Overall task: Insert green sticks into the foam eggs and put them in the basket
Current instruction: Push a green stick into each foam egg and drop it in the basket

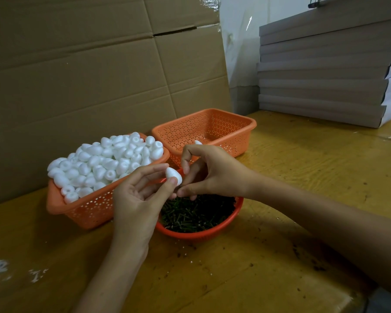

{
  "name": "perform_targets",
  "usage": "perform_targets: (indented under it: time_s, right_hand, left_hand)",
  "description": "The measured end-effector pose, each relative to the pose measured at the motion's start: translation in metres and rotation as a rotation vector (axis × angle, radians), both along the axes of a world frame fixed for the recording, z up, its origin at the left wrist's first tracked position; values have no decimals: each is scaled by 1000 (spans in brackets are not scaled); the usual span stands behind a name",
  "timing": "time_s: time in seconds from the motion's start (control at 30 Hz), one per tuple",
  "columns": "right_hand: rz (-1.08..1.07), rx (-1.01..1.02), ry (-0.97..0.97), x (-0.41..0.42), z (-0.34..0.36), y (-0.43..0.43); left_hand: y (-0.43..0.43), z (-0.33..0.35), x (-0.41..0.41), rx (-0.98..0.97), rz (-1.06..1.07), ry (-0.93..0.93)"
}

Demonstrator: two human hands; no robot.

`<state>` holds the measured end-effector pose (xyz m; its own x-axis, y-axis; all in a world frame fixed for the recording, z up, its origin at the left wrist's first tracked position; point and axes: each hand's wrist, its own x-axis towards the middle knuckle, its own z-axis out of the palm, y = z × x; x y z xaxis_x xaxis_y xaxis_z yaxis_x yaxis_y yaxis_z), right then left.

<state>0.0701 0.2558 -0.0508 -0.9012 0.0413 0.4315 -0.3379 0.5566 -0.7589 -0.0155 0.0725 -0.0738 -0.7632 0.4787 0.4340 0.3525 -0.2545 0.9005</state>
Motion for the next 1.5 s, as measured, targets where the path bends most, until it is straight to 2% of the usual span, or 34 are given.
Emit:
perform_targets:
  time_s: [0.77, 1.5]
  right_hand:
    - [-8, -27, -3, 0, -1, 0]
    - [-62, -59, 70, 0, 2, 1]
  left_hand:
    - [0, 3, 4, 30, -21, 46]
    - [-1, 5, 7, 70, -56, -18]
